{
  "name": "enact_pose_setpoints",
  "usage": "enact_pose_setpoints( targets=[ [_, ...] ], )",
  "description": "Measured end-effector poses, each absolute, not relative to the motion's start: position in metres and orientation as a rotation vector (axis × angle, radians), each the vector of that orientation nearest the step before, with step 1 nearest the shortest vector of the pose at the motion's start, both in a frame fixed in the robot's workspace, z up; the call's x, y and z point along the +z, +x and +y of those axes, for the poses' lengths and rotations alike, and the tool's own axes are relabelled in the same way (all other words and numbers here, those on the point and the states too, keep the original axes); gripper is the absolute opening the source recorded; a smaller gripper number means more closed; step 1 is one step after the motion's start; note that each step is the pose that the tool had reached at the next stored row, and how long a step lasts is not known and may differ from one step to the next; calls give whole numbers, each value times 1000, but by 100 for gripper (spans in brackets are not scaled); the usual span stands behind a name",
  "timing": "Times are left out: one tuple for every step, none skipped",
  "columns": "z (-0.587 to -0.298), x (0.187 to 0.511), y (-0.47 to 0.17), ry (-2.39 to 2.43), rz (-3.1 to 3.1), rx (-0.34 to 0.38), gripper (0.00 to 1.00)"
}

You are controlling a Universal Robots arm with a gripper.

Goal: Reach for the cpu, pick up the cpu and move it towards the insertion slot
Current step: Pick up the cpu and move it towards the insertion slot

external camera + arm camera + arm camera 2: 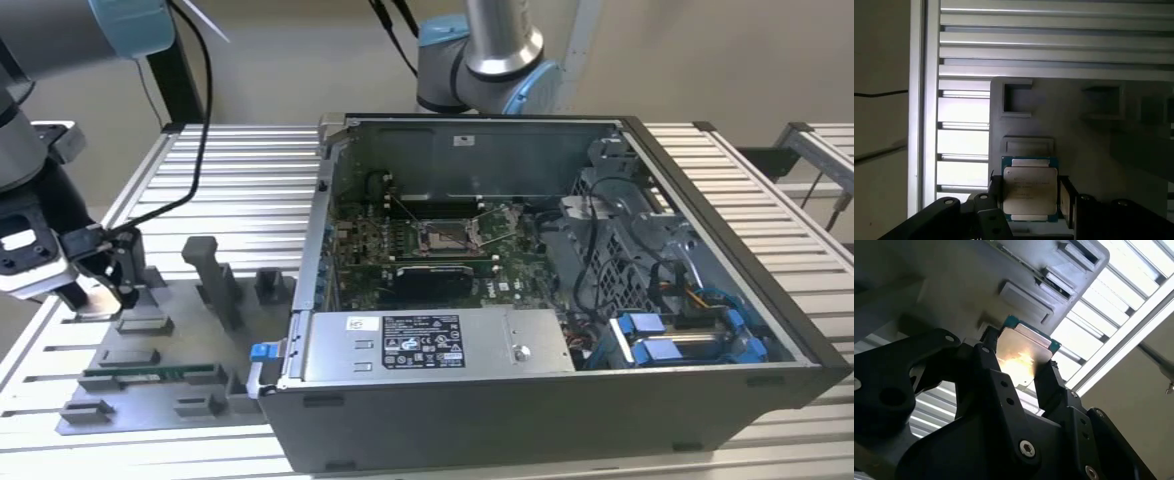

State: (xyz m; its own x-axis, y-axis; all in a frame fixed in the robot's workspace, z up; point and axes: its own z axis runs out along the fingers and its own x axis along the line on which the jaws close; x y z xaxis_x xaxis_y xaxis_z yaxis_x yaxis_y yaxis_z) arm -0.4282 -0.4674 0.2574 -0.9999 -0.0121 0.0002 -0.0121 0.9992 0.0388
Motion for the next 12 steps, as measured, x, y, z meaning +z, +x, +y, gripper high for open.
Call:
enact_pose_setpoints(
  targets=[
    [-467,259,-428,19,-3140,-61,0],
    [-467,261,-428,19,-3140,-61,0],
    [-467,262,-428,19,-3141,-61,0],
    [-467,264,-428,19,-3141,-61,0],
    [-467,265,-428,19,-3140,-61,0],
    [-467,267,-428,19,-3140,-61,0],
    [-467,268,-428,19,-3140,-61,0],
    [-467,270,-428,19,-3140,-61,0],
    [-467,271,-428,19,-3141,-61,0],
    [-467,273,-428,19,-3140,-61,0],
    [-467,274,-428,19,-3140,-61,0],
    [-467,276,-428,19,-3140,-61,0]
  ],
)
